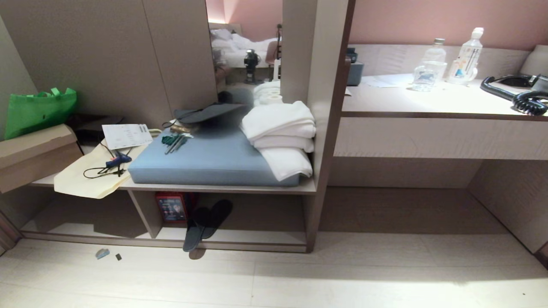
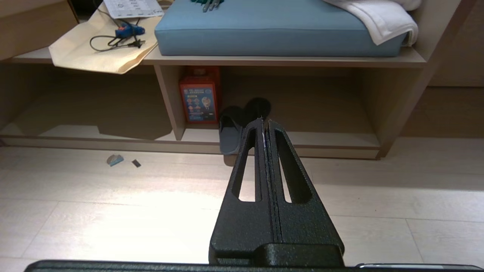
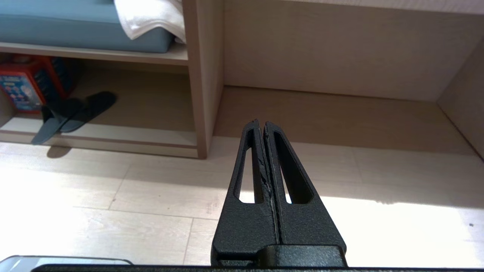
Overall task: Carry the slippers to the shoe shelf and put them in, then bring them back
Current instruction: Pick up the slippers in the shoe cabinet
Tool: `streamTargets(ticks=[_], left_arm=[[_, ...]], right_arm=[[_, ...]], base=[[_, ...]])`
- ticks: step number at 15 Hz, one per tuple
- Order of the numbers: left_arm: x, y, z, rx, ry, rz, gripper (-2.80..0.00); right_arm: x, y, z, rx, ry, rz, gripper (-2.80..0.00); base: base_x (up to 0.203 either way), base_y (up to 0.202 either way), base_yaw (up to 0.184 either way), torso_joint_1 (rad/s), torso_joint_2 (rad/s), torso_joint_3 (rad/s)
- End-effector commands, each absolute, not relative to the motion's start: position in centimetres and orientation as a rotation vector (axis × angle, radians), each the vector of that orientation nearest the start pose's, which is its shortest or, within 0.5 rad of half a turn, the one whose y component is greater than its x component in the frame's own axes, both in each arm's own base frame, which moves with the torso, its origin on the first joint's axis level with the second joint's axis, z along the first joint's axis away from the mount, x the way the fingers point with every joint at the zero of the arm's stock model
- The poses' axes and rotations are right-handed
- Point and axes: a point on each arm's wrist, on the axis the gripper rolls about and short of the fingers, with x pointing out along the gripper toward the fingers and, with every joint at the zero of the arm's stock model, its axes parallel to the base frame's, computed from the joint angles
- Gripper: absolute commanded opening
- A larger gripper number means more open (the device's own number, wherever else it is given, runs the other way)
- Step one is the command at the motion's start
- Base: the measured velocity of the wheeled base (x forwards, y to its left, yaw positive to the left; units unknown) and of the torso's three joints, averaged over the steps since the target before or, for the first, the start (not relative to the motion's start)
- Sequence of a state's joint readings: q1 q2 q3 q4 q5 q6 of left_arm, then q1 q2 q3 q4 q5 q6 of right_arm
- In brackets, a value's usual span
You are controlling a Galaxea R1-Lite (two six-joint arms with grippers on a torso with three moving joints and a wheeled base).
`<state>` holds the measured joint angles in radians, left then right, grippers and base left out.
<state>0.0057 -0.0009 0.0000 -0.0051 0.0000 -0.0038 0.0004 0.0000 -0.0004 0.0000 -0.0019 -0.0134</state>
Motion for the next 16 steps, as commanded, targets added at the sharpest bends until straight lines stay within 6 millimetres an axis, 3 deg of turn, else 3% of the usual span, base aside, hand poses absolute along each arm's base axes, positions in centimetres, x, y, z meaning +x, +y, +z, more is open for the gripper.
streamTargets(ticks=[1,4,16], left_arm=[[-2.28,-0.01,7.60,-0.004,-0.005,0.006,-2.80],[-2.27,-0.01,7.61,-0.005,-0.005,0.006,-2.80],[-2.28,-0.01,7.61,-0.006,-0.006,0.006,-2.80]], right_arm=[[-2.27,-0.01,7.55,-0.014,0.002,0.000,-2.80],[-2.27,-0.01,7.55,-0.012,0.002,0.000,-2.80],[-2.27,-0.01,7.55,-0.011,0.002,0.000,-2.80]], base=[[0.000,0.000,0.000,0.000,0.00,0.000],[0.003,0.067,-0.004,0.001,0.00,0.003],[0.000,0.194,-0.001,0.003,0.00,0.003]])
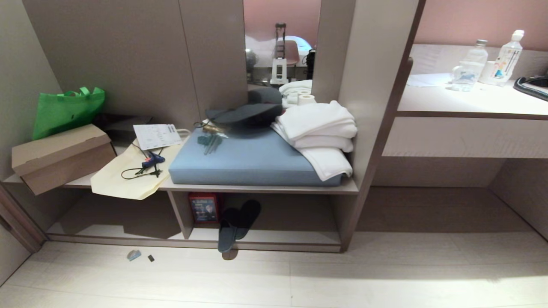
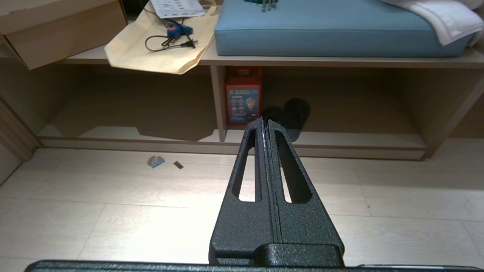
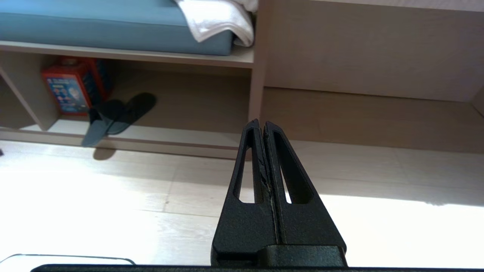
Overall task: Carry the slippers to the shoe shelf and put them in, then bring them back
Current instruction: Pick up the slippers in the shoe cabinet
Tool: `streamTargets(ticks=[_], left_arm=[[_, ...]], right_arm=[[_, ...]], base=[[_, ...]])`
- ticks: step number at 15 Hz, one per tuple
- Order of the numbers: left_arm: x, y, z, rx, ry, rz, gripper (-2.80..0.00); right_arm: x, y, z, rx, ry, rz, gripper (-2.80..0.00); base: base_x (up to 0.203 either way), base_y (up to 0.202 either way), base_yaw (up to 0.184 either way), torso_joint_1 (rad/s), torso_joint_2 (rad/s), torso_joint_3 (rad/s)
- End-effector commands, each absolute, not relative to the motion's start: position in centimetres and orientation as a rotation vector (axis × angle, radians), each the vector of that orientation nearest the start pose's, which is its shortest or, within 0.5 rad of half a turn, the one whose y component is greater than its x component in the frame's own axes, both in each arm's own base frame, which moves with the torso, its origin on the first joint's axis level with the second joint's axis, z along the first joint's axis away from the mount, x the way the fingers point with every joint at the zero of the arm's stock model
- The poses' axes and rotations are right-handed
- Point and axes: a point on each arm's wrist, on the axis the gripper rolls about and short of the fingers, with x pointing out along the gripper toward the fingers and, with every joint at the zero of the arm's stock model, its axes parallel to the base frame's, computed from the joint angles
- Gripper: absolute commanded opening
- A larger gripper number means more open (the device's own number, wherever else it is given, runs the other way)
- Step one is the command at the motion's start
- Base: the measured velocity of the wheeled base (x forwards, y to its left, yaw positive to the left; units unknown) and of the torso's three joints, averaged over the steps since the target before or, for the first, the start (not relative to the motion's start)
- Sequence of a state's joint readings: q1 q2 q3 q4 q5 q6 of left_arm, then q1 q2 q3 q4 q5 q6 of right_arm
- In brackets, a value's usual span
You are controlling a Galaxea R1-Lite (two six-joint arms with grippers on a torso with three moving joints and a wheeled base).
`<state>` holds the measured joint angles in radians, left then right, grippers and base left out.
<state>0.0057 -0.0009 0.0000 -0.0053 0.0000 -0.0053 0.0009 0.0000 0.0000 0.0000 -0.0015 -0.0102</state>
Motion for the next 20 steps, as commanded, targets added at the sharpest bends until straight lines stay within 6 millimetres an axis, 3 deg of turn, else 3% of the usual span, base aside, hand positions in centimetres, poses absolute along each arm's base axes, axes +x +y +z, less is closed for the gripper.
streamTargets(ticks=[1,20], left_arm=[[-2.28,-0.01,7.61,-0.006,-0.006,0.006,-2.80],[-2.27,-0.01,7.61,-0.007,-0.005,0.006,-2.80]], right_arm=[[-2.27,0.00,7.55,-0.011,0.002,-0.001,-2.80],[-2.27,-0.01,7.55,-0.008,0.002,0.000,-2.80]], base=[[0.000,0.194,-0.001,0.002,0.00,0.002],[0.000,0.195,-0.002,0.003,0.00,0.002]])
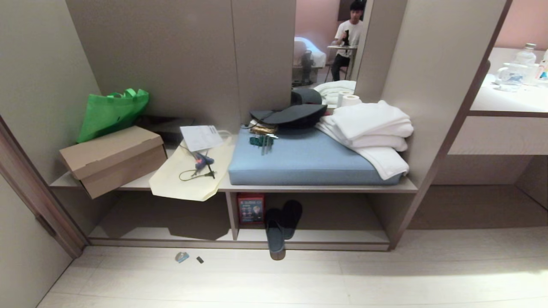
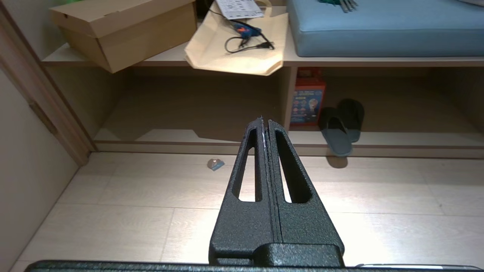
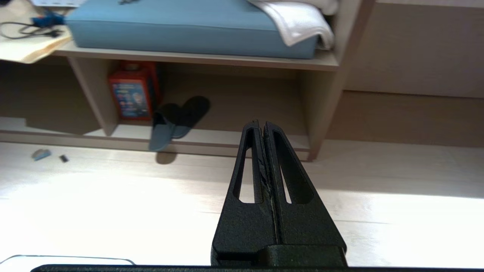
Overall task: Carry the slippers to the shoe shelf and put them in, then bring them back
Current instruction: Pick up the slippers in the shoe cabinet
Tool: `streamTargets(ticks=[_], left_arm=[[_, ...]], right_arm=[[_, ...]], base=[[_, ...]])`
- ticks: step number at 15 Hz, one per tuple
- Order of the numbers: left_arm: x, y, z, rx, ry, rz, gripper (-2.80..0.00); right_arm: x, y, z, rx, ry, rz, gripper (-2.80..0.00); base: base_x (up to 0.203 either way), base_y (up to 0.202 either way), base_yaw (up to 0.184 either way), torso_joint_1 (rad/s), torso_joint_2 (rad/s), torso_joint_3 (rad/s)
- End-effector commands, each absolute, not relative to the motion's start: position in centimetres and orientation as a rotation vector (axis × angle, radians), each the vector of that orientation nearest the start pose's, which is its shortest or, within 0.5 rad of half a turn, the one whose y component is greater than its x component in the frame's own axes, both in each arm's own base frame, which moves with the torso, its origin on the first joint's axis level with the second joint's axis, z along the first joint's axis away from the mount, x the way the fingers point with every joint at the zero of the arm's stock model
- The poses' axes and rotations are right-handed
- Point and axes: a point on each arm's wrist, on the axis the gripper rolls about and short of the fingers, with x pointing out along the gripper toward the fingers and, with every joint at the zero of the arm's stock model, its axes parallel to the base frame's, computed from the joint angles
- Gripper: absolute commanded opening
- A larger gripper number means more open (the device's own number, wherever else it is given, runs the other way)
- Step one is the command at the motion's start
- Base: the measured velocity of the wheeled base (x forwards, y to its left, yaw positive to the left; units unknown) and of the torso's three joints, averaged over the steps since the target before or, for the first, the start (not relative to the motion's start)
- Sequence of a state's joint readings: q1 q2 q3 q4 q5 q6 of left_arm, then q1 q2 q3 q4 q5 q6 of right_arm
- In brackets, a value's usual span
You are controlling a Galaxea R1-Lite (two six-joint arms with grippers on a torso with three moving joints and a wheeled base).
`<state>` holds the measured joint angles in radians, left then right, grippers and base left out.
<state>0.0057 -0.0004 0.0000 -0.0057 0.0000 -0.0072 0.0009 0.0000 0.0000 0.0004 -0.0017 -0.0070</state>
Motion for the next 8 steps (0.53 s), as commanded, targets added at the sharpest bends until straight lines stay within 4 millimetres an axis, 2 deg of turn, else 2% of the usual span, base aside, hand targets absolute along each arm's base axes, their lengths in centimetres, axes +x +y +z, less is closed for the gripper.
streamTargets(ticks=[1,8], left_arm=[[-2.27,-0.01,7.61,-0.008,-0.005,0.006,-2.80],[-2.27,-0.01,7.61,-0.009,-0.005,0.006,-2.80]], right_arm=[[-2.27,-0.01,7.55,-0.008,0.002,0.000,-2.80],[-2.27,-0.01,7.55,-0.006,0.002,0.000,-2.80]], base=[[0.000,0.197,-0.002,0.006,0.00,0.002],[0.000,0.197,-0.001,0.003,0.00,0.002]])
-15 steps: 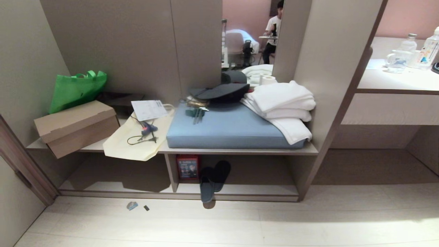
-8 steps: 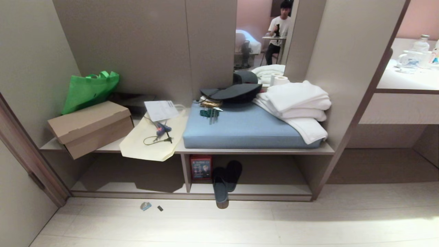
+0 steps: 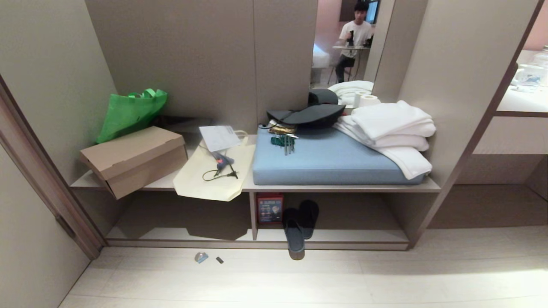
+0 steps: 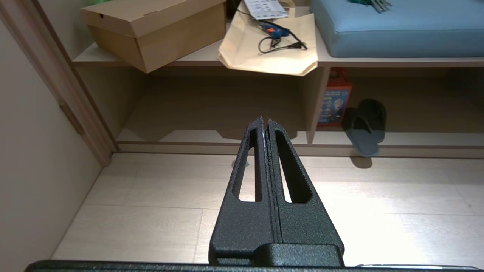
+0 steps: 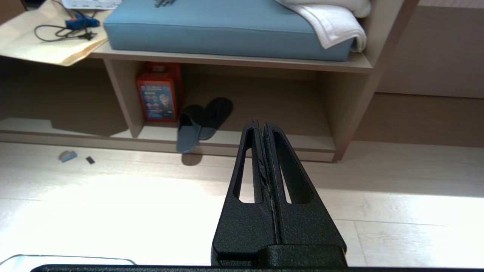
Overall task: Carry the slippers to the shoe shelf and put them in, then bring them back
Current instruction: Pick up the slippers in the shoe cabinet
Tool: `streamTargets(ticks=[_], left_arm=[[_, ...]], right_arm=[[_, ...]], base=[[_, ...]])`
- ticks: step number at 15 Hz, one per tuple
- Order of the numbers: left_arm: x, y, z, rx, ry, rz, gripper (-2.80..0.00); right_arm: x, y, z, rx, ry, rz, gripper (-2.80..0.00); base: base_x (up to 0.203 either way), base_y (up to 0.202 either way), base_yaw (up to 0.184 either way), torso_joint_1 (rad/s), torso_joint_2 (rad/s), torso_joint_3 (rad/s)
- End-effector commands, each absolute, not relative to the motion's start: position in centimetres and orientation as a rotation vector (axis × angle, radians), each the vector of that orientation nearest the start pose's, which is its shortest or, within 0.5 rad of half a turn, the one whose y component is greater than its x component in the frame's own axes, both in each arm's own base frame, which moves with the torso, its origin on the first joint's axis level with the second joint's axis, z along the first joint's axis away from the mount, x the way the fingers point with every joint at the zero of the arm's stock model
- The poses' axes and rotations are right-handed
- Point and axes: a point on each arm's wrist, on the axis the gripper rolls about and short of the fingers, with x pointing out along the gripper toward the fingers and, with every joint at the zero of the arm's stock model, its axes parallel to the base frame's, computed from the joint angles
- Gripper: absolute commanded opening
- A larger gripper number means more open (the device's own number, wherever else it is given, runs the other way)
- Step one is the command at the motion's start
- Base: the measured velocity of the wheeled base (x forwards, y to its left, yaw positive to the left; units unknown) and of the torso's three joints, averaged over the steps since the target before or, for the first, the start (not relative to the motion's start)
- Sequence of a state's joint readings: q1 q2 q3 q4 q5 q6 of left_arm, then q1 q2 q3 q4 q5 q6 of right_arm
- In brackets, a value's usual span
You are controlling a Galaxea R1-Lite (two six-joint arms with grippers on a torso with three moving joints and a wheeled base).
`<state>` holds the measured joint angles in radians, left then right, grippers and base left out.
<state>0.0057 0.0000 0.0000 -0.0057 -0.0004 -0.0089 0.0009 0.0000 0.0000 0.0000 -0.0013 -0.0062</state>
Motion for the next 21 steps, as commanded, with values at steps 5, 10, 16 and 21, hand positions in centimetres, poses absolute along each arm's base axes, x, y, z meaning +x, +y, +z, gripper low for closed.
streamTargets(ticks=[5,10,16,21], left_arm=[[-2.28,-0.01,7.61,-0.008,-0.006,0.006,-2.80],[-2.27,-0.01,7.61,-0.006,-0.005,0.006,-2.80],[-2.28,-0.01,7.59,-0.005,-0.001,0.006,-2.80],[-2.29,-0.01,7.59,-0.005,-0.001,0.006,-2.80]], right_arm=[[-2.27,-0.01,7.55,-0.005,0.002,0.000,-2.80],[-2.27,-0.01,7.55,-0.008,0.002,0.000,-2.80],[-2.27,-0.01,7.55,-0.011,0.002,0.000,-2.80],[-2.27,0.00,7.55,-0.009,0.002,-0.001,-2.80]], base=[[0.000,0.197,-0.002,0.006,0.00,0.002],[0.000,0.073,-0.001,0.000,0.00,0.001],[0.016,0.000,0.000,0.000,0.00,0.000],[0.193,0.000,-0.002,0.003,0.00,0.004]])
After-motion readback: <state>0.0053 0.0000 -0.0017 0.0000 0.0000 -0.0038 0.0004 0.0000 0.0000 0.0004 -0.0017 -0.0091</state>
